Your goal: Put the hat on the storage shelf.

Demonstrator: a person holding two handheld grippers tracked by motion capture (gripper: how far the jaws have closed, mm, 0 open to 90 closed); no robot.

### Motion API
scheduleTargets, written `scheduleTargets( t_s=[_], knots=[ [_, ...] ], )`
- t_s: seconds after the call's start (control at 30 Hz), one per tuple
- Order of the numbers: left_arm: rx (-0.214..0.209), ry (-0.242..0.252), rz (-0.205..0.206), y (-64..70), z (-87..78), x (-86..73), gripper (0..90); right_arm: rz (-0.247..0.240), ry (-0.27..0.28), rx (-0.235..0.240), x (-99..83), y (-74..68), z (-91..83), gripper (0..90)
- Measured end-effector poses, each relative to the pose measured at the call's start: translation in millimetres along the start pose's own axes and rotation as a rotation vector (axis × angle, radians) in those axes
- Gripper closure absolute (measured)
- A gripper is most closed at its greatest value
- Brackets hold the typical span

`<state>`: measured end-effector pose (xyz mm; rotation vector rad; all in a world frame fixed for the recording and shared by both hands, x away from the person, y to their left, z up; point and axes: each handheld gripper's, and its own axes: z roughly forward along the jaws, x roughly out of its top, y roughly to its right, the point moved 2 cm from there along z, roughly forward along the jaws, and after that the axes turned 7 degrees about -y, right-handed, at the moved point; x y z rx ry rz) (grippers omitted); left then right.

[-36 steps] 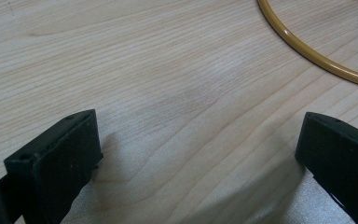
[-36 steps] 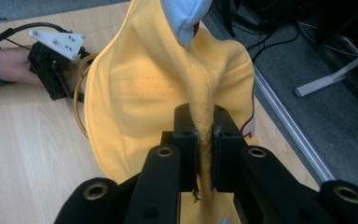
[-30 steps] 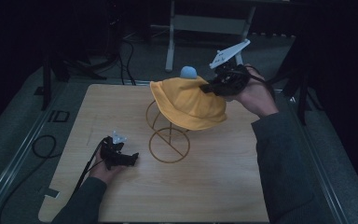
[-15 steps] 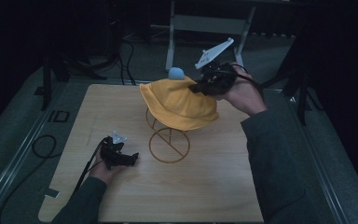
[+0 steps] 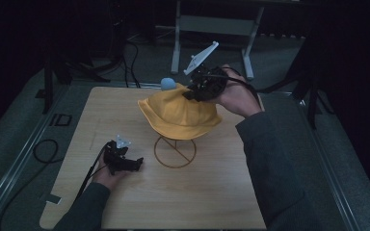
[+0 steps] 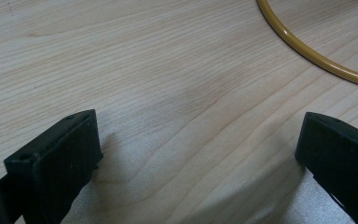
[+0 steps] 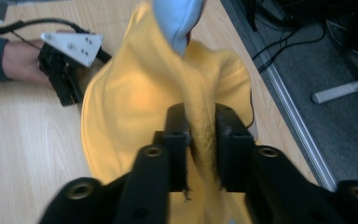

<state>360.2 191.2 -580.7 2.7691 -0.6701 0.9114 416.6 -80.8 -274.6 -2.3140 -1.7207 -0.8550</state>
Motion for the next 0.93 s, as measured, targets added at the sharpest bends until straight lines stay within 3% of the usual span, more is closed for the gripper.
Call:
scheduleTargets(
  t_s=[0.17, 0.2, 0.23, 0.3, 0.43, 0.53, 0.57, 0.6, 0.73, 0.8, 0.93],
  knots=[
    [0.000, 0.000, 0.000, 0.0, -0.1, 0.0, 0.1, 0.010, 0.041, 0.003, 7.1, -0.9, 1.2, 68.3],
    [0.001, 0.001, 0.000, 0.0, 0.0, 0.0, 0.1, -0.001, 0.032, -0.004, 10.9, -4.2, 3.6, 79.4],
    [0.001, 0.001, 0.000, 0.0, 0.0, 0.0, 0.1, -0.009, 0.027, -0.008, 13.3, -6.1, 5.3, 81.0],
    [0.001, 0.001, 0.000, 0.0, 0.0, 0.0, 0.1, -0.023, 0.022, -0.033, 19.0, -9.5, 8.8, 82.2],
    [0.002, 0.001, 0.000, 0.0, 0.1, 0.0, 0.1, -0.045, -0.005, -0.018, 30.1, -17.6, 19.9, 81.9],
    [0.004, 0.001, 0.002, -0.1, 0.1, 0.0, 0.1, -0.063, -0.046, -0.033, 33.4, -21.2, 27.0, 80.4],
    [0.004, 0.002, 0.002, -0.1, 0.1, 0.0, 0.1, -0.066, -0.064, -0.031, 34.3, -22.2, 29.9, 78.3],
    [0.003, 0.003, 0.000, 0.0, 0.1, 0.0, 0.1, -0.070, -0.062, -0.049, 34.9, -23.2, 30.9, 70.4],
    [0.003, 0.003, 0.000, 0.0, 0.1, 0.0, 0.1, -0.009, 0.014, -0.061, 33.9, -17.0, 14.0, 47.5],
    [0.003, 0.003, 0.001, -0.1, 0.1, 0.0, 0.1, 0.027, 0.049, -0.063, 31.6, -12.5, 2.7, 45.6],
    [0.001, 0.000, 0.003, -0.2, -0.1, 0.1, 0.1, 0.052, 0.082, -0.108, 22.3, -8.1, -13.5, 39.5]
  ],
)
